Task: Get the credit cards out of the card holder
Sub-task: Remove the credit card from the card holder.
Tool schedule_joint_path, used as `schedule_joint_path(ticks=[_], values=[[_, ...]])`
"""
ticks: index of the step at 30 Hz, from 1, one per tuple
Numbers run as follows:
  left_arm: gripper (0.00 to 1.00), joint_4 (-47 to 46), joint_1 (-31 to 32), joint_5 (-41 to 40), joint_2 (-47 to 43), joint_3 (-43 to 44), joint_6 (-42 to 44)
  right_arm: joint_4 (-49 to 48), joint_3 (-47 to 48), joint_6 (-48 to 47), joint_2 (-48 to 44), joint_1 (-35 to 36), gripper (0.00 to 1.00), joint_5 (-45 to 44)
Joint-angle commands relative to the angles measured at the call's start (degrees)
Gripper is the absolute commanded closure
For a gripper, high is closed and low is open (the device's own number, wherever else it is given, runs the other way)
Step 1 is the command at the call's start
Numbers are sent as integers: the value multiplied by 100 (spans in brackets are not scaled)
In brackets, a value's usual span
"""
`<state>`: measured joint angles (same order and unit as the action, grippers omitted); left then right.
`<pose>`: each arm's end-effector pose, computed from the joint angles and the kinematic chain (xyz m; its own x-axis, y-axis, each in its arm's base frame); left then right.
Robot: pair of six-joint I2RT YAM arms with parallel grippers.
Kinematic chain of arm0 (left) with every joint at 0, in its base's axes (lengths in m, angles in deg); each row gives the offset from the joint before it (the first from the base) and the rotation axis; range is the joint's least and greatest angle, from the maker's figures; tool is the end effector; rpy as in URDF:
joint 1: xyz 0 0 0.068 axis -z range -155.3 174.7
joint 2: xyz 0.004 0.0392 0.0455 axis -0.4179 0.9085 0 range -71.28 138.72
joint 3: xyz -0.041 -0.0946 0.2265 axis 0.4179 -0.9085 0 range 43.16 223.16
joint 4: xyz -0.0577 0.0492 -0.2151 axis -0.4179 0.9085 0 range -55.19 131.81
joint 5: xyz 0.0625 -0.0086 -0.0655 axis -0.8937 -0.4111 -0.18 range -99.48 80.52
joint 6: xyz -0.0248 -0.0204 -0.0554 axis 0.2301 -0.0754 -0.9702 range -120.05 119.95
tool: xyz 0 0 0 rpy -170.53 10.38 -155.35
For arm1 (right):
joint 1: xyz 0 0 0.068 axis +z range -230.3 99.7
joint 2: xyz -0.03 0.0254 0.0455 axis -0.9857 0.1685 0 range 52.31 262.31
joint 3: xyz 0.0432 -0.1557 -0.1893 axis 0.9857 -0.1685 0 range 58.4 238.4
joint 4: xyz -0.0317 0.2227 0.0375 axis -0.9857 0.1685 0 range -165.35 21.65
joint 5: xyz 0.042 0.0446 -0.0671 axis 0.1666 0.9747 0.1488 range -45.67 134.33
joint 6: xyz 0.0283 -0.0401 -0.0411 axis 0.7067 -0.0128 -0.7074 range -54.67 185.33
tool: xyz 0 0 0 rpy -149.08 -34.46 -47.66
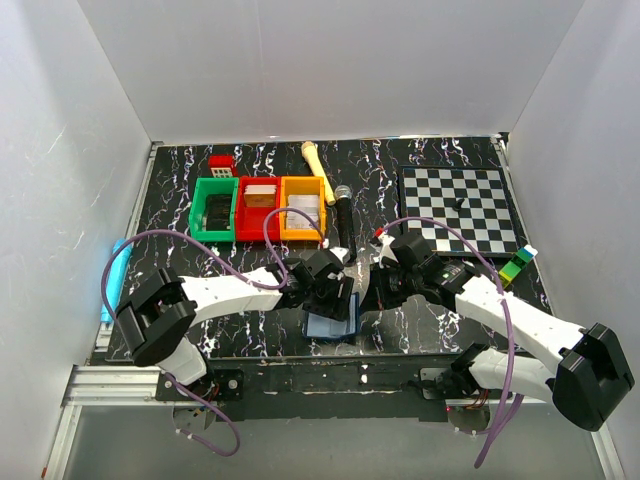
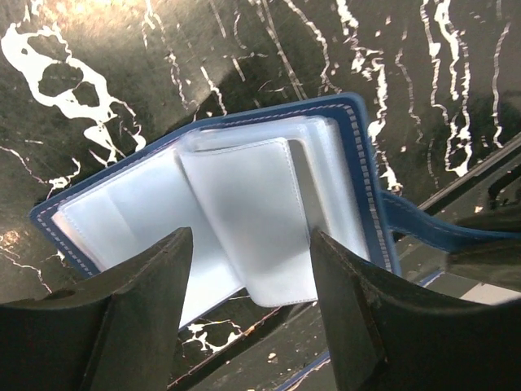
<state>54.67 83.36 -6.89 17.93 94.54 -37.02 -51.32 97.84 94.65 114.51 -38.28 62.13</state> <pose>0.1461 -0.2442 0.1674 -0.8719 0.2766 -0.4041 0.4274 0.8328 -0.3519 0.1439 0.1499 0.2112 -0.8603 -0.1477 -0.4878 -0.4262 0.7335 0.5294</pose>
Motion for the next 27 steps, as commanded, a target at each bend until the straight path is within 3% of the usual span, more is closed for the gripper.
schedule_joint_path(ticks=[1,16,27], values=[[42,-70,32,-101,18,-145,-21,-13,336,-84,-172,26,99,92],[43,422,-47,-891,-333,-321,-100,75,371,-102,-225,26,99,92],[39,704,-407,-1147,-1555,-585,-3,102,345,-146,-225,26,99,66]])
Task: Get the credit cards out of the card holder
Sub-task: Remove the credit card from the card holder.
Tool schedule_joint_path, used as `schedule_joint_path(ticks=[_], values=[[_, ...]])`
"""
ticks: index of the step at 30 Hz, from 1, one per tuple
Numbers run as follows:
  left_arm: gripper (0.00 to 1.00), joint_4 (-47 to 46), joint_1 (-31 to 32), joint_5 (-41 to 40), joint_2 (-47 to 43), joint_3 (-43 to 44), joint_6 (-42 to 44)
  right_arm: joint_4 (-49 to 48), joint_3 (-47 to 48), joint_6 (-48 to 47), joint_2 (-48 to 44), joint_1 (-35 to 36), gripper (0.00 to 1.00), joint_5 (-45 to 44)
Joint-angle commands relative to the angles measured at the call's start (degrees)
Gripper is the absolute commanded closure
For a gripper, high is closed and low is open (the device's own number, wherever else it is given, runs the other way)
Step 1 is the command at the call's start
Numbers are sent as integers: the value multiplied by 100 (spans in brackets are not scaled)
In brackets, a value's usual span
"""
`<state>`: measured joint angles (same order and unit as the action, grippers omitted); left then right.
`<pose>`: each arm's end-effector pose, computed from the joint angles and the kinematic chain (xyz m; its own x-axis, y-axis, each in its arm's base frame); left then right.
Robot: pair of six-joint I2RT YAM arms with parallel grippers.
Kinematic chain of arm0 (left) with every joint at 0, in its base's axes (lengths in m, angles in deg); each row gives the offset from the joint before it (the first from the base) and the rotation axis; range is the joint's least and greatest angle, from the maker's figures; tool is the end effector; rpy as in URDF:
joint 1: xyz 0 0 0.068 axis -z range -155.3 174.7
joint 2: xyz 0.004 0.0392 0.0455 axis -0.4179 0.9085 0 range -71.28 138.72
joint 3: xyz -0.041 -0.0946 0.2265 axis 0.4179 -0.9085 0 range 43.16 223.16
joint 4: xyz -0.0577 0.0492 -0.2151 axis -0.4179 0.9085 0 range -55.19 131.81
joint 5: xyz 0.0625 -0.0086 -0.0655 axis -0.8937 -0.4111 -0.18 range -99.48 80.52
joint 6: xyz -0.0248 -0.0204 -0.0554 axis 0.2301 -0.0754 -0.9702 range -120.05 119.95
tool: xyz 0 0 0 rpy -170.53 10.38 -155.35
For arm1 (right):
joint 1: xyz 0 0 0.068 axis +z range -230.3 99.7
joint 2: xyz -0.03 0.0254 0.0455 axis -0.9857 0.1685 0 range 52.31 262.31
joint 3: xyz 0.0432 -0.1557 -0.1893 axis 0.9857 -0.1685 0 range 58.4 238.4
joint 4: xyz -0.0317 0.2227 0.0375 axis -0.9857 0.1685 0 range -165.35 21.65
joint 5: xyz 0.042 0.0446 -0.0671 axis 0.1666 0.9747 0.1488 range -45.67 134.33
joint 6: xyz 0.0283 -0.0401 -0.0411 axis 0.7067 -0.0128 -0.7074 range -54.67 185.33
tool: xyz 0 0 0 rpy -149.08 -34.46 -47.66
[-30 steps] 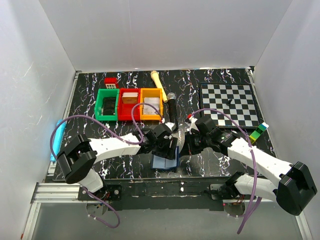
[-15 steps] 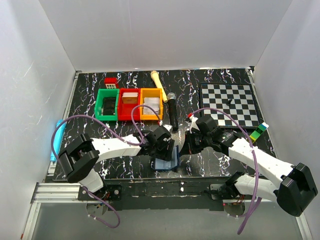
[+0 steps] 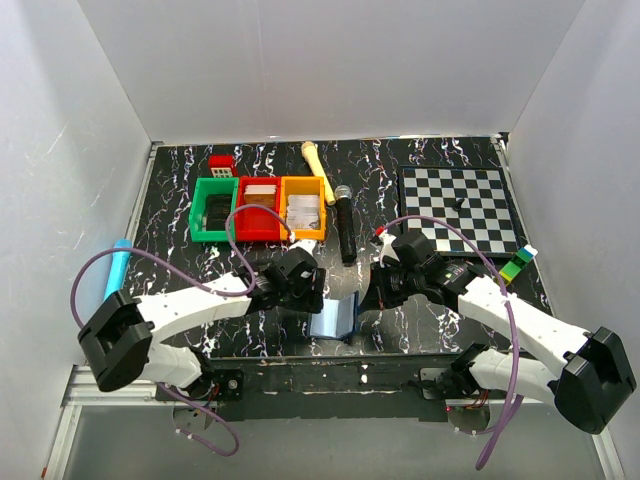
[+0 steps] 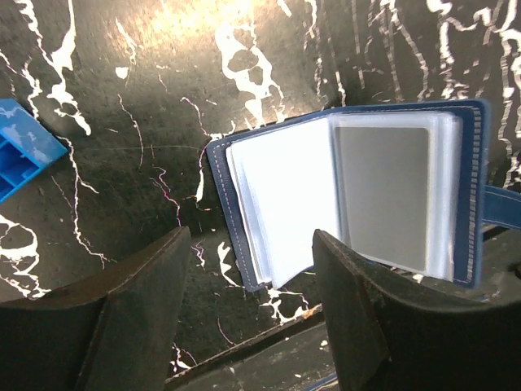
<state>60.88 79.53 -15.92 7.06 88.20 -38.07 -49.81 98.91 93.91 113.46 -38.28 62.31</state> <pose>0.1440 -0.1947 0.1770 -0.8705 0.1728 -0.4609 0.3087 0.9210 -0.2378 0.1422 0.1486 0.2181 -0.8512 -0.1546 -0.5015 -0.4422 0.7260 0.5267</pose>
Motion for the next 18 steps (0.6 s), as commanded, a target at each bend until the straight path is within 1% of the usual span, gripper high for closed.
schedule_joint_path(ticks=[1,4,6,7,8,11,15,18], values=[[38,74,-25,-235,-556,84,111,-49,238,-63,-120,26,99,39],[37,-57,-34,-122,-724,181,93,-32,238,-63,-120,26,99,22],[37,-363,-34,220,-821,155,172,-14,238,-54,-129,26,99,13],[37,-591,-34,544,-838,111,207,-14,229,-54,-129,26,99,22],[37,-776,-42,886,-786,93,242,-14,229,-54,-129,26,99,13],[41,-998,1,1363,-340,216,312,-14,220,-63,-120,26,99,13],[42,-1016,159,1470,154,400,383,-14,220,-37,-103,26,99,4],[42,-1077,256,1522,356,471,383,-5,229,-37,-94,26,99,-5]])
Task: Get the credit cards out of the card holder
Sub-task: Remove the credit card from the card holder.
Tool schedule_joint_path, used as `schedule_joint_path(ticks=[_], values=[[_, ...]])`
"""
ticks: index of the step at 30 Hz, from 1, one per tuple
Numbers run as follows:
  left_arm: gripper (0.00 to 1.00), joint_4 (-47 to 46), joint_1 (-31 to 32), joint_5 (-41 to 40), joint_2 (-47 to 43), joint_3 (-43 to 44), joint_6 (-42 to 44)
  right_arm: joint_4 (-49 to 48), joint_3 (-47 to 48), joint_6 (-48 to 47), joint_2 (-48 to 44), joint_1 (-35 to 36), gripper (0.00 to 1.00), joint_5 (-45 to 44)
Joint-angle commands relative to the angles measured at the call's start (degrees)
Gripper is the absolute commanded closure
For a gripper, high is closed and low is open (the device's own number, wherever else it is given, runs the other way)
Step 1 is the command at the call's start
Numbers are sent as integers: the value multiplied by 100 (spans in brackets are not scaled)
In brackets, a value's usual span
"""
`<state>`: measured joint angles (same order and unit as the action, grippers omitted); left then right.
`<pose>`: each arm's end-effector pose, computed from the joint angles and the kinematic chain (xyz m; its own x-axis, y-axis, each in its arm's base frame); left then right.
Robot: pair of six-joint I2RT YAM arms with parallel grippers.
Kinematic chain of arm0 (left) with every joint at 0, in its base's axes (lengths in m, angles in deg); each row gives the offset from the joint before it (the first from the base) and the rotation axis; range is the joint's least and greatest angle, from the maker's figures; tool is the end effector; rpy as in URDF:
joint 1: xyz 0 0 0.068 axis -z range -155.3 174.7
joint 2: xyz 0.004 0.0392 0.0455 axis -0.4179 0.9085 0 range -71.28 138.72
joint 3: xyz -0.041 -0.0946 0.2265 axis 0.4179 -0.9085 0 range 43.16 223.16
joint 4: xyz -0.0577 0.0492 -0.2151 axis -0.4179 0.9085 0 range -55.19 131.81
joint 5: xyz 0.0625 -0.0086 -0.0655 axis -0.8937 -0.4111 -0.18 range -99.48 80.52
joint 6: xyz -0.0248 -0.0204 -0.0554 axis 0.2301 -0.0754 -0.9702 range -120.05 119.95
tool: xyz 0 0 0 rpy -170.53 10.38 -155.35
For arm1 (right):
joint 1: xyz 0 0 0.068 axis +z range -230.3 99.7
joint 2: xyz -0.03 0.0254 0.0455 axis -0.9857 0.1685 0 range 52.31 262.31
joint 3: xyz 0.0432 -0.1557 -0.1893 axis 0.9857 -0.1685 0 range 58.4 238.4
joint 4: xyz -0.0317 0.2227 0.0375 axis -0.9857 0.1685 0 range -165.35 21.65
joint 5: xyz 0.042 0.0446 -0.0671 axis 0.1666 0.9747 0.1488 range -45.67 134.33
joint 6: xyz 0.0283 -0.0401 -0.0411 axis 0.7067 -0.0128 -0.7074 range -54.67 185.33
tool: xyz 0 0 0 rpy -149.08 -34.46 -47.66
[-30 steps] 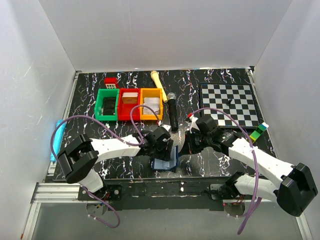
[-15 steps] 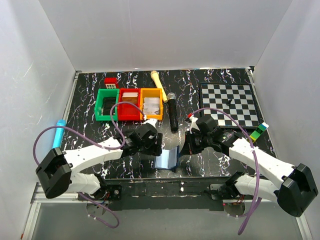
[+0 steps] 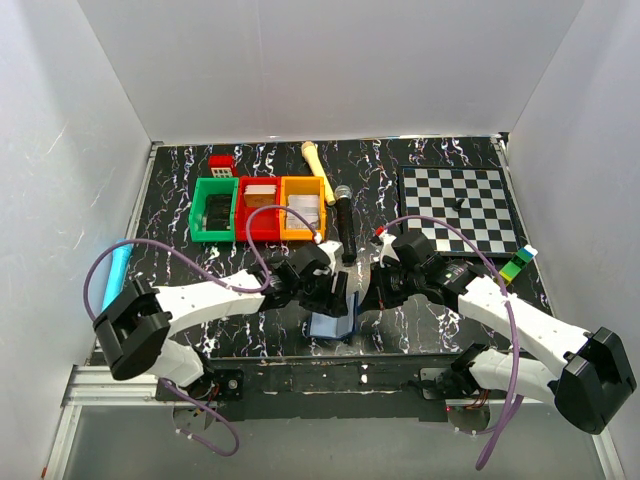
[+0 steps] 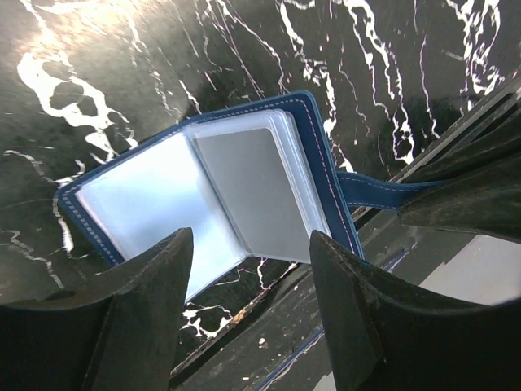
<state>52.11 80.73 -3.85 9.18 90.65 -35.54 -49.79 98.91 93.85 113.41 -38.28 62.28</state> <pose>0.1453 -0.2243 0.1911 -0.8494 0.2266 -0.4767 0.4510 0.7807 -0.4325 0.1421 0.1485 0.2182 -0.8505 -0.1550 -0.5026 -0.4431 0.7260 0.5260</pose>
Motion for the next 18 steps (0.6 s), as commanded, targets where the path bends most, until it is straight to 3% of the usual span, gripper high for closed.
schedule_joint_path(ticks=[1,6,18], values=[[42,-227,162,316,180,244,121,-7,246,-39,-90,26,99,-3],[37,-245,268,299,382,323,121,10,264,-56,-63,26,99,-2],[39,-139,330,123,628,358,112,-16,255,-74,-37,26,99,15]])
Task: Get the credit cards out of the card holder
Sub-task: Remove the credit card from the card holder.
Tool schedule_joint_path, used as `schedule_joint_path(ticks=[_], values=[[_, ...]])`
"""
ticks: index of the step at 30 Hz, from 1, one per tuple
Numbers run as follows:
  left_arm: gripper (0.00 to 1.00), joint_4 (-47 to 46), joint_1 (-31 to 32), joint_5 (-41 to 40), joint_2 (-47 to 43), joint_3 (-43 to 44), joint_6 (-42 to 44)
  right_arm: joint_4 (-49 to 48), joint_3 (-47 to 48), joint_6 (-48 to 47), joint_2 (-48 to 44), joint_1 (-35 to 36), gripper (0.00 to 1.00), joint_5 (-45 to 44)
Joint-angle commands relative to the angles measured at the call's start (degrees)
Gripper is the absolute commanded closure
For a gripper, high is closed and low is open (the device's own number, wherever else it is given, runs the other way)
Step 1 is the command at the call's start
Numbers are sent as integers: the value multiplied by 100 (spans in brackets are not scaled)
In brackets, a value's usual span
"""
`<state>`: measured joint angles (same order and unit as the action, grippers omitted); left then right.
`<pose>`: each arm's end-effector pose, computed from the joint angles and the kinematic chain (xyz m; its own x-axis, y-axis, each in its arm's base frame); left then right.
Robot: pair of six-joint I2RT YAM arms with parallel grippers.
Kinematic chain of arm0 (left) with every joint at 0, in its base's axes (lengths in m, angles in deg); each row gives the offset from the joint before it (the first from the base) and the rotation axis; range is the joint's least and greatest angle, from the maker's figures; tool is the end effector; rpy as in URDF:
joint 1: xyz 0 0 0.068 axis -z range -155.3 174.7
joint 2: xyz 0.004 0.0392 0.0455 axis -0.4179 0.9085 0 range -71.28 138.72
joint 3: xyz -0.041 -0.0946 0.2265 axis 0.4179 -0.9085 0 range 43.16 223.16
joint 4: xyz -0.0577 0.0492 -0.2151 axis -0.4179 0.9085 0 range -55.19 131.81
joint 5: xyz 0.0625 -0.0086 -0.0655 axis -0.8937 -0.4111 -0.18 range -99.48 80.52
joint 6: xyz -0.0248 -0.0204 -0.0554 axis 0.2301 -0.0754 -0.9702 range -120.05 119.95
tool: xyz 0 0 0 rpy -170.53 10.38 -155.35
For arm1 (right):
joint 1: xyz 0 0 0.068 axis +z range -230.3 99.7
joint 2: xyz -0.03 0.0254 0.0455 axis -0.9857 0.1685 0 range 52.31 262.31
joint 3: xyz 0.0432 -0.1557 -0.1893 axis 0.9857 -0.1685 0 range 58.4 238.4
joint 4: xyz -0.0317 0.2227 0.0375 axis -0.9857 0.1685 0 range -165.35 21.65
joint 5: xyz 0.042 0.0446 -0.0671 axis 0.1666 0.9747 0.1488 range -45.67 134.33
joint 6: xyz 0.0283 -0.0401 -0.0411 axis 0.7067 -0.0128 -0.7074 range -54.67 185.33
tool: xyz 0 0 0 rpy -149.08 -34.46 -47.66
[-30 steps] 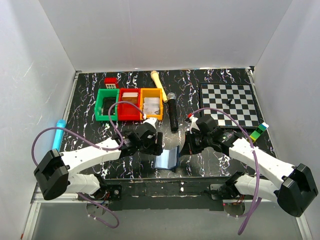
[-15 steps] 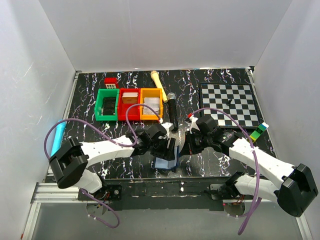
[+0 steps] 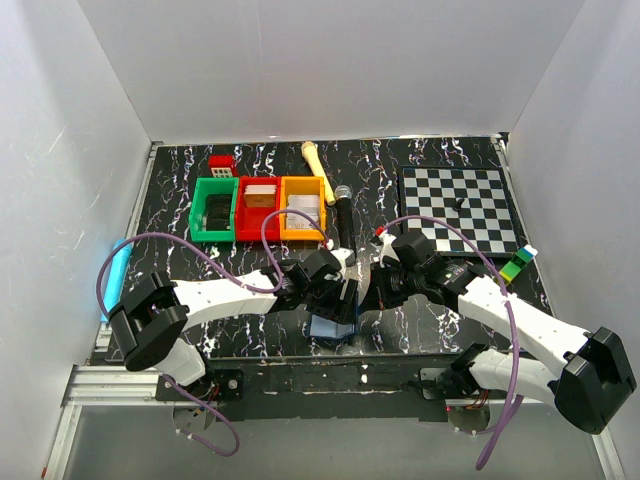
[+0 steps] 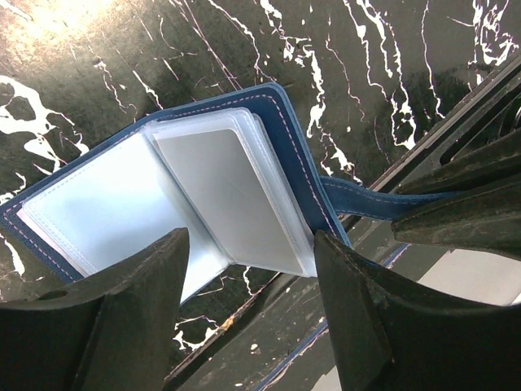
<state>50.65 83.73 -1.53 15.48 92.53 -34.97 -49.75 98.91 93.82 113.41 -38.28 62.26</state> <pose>0.1396 -0.2459 0.1744 -0.8485 0.3121 -0.4275 0.4953 0.7529 -0.4335 0.1421 0.1485 0.2181 -0.8505 -0.1555 -0.5024 -0.4432 0.7263 0.5254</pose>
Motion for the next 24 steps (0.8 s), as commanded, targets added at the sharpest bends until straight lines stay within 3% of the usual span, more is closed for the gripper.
schedule_joint_path(ticks=[1,11,24], values=[[39,25,30,-126,7,170,64,-29,255,-63,-37,26,99,8],[44,86,30,-425,-212,100,20,-29,255,-72,-2,26,99,0],[36,209,30,-653,-493,82,-24,-21,229,-72,-46,26,99,-9]])
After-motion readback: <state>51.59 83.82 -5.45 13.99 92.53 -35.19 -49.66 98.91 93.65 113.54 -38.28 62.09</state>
